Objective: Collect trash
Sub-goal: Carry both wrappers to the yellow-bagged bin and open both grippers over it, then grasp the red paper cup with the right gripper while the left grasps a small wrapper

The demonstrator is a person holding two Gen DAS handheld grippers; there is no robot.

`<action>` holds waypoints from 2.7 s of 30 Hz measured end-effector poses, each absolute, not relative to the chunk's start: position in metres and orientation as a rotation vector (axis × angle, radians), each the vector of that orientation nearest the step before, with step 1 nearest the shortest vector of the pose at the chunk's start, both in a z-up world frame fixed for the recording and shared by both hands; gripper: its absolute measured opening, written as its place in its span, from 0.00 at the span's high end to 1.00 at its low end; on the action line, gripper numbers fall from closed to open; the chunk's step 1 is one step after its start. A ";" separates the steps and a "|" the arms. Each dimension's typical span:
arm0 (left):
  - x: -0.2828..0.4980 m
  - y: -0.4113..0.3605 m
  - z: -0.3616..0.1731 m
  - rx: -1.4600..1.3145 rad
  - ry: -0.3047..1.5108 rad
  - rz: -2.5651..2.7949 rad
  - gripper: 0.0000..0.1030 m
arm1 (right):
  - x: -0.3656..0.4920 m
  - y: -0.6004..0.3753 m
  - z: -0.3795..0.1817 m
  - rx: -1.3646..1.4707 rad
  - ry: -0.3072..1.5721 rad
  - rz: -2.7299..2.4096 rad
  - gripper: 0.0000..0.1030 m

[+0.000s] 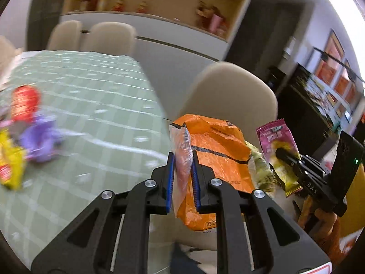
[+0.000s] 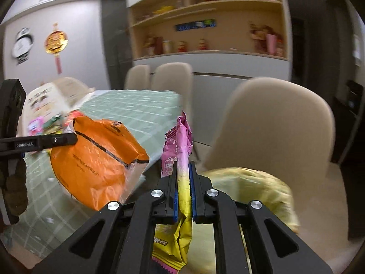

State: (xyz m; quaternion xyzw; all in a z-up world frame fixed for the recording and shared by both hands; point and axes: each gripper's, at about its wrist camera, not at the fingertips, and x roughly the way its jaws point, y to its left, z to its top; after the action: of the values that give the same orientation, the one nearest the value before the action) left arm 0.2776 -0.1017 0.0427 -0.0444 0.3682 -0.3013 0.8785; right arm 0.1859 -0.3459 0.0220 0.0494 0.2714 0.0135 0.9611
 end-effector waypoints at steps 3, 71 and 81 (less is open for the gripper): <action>0.288 -0.155 0.031 -0.064 0.800 -0.698 0.87 | 0.179 -0.379 0.015 0.118 0.562 -0.039 0.91; 0.238 0.099 0.047 -0.144 0.615 -0.299 0.43 | 0.234 -0.184 0.027 0.004 0.574 0.276 0.50; 0.255 0.241 0.030 -0.378 0.611 -0.011 0.42 | 0.257 -0.072 0.023 -0.065 0.567 0.364 0.50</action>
State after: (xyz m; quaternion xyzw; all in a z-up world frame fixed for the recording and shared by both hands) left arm 0.2548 0.2407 0.0303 -0.1850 0.2990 -0.0054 0.9361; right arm 0.2569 -0.0720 0.0227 -0.0320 0.2782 0.1787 0.9432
